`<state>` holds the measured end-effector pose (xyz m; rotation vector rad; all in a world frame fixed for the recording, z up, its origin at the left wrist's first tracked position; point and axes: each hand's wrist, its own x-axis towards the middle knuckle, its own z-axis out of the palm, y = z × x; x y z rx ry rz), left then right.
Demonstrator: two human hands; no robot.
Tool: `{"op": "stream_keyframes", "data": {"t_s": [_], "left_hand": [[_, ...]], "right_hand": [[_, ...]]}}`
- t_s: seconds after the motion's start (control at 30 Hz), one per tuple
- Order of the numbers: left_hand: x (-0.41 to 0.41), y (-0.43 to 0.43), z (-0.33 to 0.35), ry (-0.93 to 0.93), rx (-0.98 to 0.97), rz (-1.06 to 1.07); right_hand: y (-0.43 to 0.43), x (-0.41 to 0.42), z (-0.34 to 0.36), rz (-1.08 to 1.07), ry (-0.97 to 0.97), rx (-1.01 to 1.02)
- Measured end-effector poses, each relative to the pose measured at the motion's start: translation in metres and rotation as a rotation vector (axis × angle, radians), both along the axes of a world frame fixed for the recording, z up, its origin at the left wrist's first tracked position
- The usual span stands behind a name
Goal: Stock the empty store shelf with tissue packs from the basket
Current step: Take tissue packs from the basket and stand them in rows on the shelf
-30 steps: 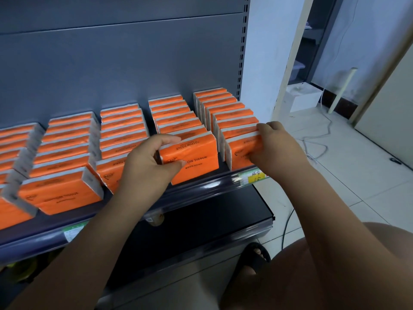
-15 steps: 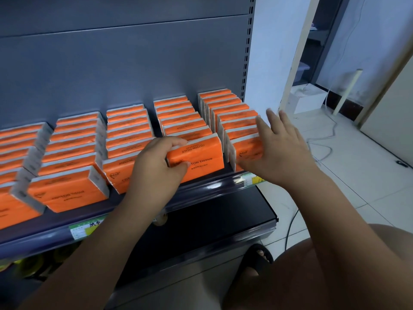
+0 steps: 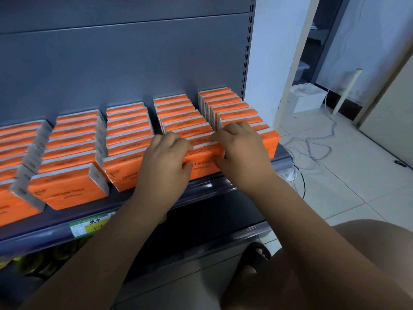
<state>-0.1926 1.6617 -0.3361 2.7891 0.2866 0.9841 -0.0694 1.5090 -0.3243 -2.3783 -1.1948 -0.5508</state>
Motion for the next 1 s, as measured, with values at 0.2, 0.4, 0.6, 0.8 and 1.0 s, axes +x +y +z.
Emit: {"op": "stream_keyframes", "data": {"t_s": [0.2,0.4,0.6,0.8,1.0], "left_hand": [[-0.004,-0.006,-0.002,0.142,0.084,0.065],[-0.011,-0.007,0.001,0.131,0.072,0.119],[-0.039,-0.001,0.012,0.093,0.081,0.312],[-0.119,0.033,0.026,0.081,0.089,0.59],[-0.224,0.07,0.038,0.099,0.102,0.905]], "right_hand": [[-0.002,-0.007,0.003,-0.027,0.004,-0.099],[0.004,-0.018,0.004,0.061,0.048,0.004],[0.03,-0.044,0.013,0.161,0.091,0.103],[0.08,-0.092,0.026,0.345,0.24,0.228],[0.142,-0.177,0.045,0.561,0.177,0.183]]}}
